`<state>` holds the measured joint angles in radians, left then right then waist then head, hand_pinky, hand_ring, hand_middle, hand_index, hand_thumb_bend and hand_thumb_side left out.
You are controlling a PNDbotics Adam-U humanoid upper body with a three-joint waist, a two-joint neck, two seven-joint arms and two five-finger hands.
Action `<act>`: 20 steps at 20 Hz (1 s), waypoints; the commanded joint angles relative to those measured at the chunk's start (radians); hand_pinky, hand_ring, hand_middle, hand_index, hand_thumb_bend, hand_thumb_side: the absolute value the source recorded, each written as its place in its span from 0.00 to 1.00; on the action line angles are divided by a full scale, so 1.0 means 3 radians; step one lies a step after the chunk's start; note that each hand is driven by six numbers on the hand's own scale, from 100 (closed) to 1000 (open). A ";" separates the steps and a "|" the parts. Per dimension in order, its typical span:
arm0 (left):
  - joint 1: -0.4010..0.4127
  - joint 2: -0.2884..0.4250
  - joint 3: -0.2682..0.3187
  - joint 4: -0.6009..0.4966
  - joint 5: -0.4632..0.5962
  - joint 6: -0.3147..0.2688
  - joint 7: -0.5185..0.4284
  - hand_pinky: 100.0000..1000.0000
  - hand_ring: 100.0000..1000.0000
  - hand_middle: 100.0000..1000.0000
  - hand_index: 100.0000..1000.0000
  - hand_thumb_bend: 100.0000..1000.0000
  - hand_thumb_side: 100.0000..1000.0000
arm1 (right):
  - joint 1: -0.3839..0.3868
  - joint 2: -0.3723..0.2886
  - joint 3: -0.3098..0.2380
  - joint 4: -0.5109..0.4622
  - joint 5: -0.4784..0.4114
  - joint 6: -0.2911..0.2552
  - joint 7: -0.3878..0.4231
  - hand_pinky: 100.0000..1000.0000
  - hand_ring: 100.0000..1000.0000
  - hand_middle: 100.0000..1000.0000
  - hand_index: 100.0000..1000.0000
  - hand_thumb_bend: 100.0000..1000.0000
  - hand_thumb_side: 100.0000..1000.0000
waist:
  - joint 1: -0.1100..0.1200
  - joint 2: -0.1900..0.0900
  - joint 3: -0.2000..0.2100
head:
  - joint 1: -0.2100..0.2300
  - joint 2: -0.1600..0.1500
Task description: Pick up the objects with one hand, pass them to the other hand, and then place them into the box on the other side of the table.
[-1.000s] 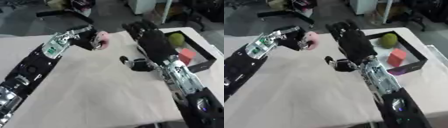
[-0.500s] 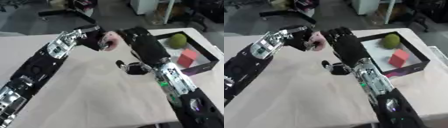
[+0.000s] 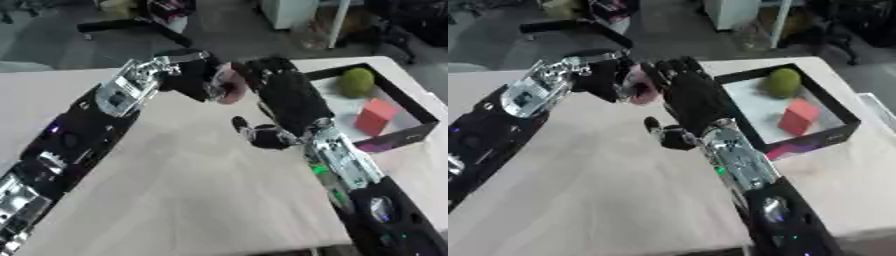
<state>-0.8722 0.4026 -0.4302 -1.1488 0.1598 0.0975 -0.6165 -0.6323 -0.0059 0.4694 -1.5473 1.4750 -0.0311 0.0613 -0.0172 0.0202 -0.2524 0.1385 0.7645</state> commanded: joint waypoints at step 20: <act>-0.0088 -0.0078 -0.0066 -0.0234 0.0216 0.0250 -0.0143 0.57 0.36 0.32 0.40 0.00 0.00 | -0.0022 0.0118 0.0023 0.0309 0.0315 0.0378 -0.0663 0.70 0.67 0.52 0.58 0.00 0.04 | 0.0014 -0.0063 0.0040 | -0.0068 0.0018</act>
<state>-0.8719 0.3771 -0.4523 -1.1848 0.2094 0.1686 -0.6552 -0.6252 0.0238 0.4800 -1.4567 1.5616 0.0737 -0.1224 -0.0145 0.0196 -0.2401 0.1214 0.7645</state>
